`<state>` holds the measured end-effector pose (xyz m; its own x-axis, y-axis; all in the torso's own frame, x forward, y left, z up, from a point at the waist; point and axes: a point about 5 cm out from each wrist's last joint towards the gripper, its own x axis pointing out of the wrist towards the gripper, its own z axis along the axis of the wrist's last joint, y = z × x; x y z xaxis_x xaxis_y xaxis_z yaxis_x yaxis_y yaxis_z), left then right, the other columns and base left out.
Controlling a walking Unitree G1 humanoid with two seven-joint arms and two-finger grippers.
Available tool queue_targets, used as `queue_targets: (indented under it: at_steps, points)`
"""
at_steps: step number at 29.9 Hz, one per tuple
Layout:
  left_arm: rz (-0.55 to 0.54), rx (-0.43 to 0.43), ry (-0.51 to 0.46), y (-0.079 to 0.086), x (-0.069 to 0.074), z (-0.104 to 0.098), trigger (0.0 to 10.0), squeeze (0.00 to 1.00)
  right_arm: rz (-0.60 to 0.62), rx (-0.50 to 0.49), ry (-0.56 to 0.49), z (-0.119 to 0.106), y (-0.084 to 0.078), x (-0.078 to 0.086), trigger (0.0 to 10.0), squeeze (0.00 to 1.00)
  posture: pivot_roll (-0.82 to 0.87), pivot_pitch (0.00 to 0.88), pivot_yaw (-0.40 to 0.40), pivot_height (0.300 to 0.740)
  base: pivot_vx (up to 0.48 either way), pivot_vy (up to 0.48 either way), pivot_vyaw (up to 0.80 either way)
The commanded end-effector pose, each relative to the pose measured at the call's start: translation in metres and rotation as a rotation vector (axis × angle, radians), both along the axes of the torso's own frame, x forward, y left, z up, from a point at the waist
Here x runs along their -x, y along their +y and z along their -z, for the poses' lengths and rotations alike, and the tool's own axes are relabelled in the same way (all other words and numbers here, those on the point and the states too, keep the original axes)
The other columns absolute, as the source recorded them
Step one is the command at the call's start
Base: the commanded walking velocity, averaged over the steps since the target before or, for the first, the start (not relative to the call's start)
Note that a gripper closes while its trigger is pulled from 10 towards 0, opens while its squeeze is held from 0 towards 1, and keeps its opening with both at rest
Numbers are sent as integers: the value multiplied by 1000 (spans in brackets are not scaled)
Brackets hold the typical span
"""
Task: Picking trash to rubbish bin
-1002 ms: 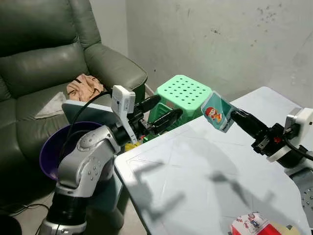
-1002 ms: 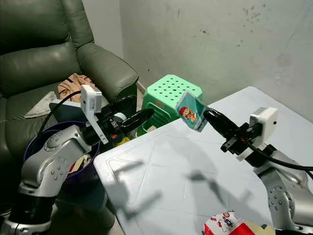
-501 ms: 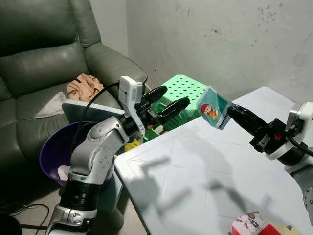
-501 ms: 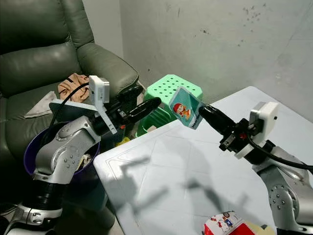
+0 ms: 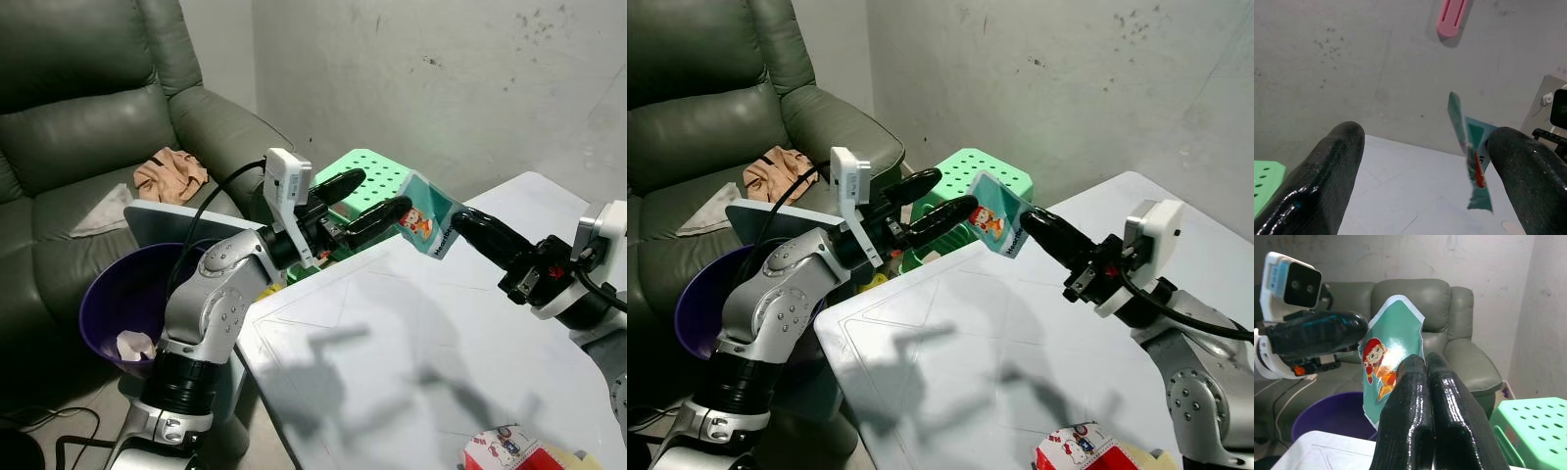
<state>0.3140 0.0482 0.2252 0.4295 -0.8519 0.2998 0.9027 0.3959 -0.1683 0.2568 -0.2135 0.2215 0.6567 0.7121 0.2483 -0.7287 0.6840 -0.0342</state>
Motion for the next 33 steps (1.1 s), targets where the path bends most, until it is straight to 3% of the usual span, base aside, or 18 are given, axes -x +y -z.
queue_targets:
  at_steps: [1, 5, 6, 8, 9, 10, 33]
  points:
    - [19, -13, -22, -5, 0, -4, 10000, 0, -32, 21, -20, -7, 4, 4, 10000, 0, -170, 90, -46, 740, 0, 0, 0]
    - [35, -1, -19, -7, 0, -3, 10000, 0, -54, 23, -41, -13, 7, 7, 10000, 0, -175, 91, -44, 740, 0, 0, 0]
    - [44, 3, -16, -8, 0, -3, 8902, 0, -66, 20, -48, -16, 8, 8, 10000, 0, -178, 91, -43, 740, 0, 0, 0]
    - [45, 3, -16, -8, 1, -3, 8706, 0, -70, 20, -54, -17, 8, 9, 10000, 0, -179, 92, -41, 740, 0, 0, 0]
    - [47, 7, -15, -8, 1, -2, 6431, 0, -72, 18, -54, -18, 9, 10, 10000, 0, -179, 92, -41, 740, 0, 0, 0]
    - [52, 16, -15, -8, 1, -3, 0, 0, -75, 17, -58, -19, 9, 10, 10000, 0, -179, 92, -41, 740, 0, 0, 0]
    - [94, 51, -20, -9, 5, -5, 0, 0, -81, 11, -68, -26, 8, 11, 10000, 0, -176, 83, -45, 740, 0, 0, 0]
